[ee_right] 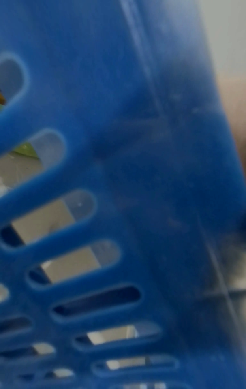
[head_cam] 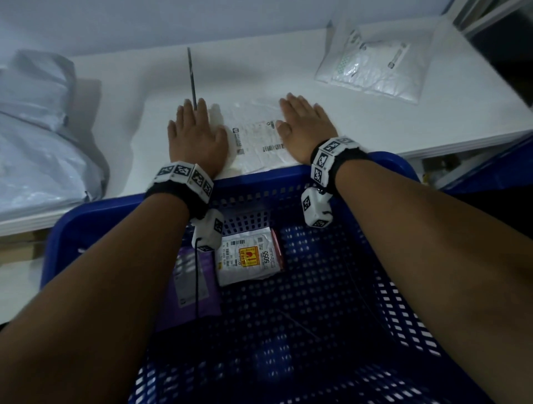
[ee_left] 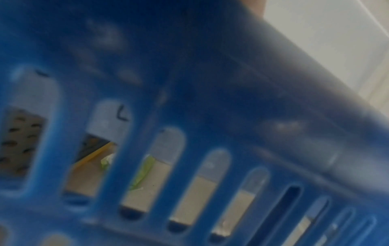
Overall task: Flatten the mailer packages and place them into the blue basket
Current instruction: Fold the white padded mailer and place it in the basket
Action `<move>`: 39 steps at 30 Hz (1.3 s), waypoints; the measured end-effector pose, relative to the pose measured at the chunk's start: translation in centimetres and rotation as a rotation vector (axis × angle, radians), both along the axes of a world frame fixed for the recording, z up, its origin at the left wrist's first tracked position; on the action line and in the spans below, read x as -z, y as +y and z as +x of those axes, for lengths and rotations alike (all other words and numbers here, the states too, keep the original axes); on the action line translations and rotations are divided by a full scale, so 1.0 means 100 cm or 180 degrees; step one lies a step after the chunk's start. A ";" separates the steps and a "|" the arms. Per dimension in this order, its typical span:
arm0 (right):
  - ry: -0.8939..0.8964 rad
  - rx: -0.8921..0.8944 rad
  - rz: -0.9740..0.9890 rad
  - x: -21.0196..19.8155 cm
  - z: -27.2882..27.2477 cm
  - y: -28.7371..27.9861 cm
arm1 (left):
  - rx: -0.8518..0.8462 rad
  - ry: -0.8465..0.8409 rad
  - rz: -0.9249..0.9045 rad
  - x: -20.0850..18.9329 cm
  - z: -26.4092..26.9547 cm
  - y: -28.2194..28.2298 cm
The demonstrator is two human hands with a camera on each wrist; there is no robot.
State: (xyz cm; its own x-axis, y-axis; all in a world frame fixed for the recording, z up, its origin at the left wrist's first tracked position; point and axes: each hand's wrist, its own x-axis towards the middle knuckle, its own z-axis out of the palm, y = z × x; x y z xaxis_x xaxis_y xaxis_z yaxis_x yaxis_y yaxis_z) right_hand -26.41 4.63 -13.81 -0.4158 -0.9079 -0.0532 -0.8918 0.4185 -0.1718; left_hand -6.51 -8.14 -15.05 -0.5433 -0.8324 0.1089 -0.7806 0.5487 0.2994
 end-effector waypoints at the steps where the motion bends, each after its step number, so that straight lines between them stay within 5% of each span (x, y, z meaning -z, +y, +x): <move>1: -0.0017 0.0119 -0.0053 0.000 0.000 0.000 | -0.0175 0.0119 -0.0021 0.000 0.001 0.000; 6: 0.0075 0.1020 -0.0616 0.002 -0.007 -0.001 | -0.0616 0.0658 -0.0130 -0.001 0.004 -0.006; 13: -0.0756 0.1327 -0.1280 -0.001 -0.020 -0.002 | -0.0251 0.1179 -0.0027 -0.006 0.009 -0.009; 24: -0.3243 0.1396 -0.1964 -0.023 -0.011 0.030 | -0.0910 0.2783 0.1349 -0.020 0.024 -0.005; 29: -0.3739 0.1284 -0.1984 -0.028 -0.006 0.043 | -0.0722 0.3049 0.1892 -0.029 0.037 0.007; 34: -0.4028 0.1362 -0.2156 -0.033 0.003 0.057 | -0.0483 0.3419 0.3054 -0.032 0.059 0.020; 39: -0.4872 0.1316 -0.2107 -0.035 0.024 0.066 | -0.0617 0.3703 0.3434 -0.041 0.075 0.032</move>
State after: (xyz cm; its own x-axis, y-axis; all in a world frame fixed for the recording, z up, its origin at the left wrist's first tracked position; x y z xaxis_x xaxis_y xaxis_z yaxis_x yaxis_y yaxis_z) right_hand -24.05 11.27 -10.28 -0.5419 -0.7911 -0.2835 0.3766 0.0730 -0.9235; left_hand 0.97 -4.91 -10.97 -0.4703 -0.8339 -0.2888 0.1096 -0.3800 0.9185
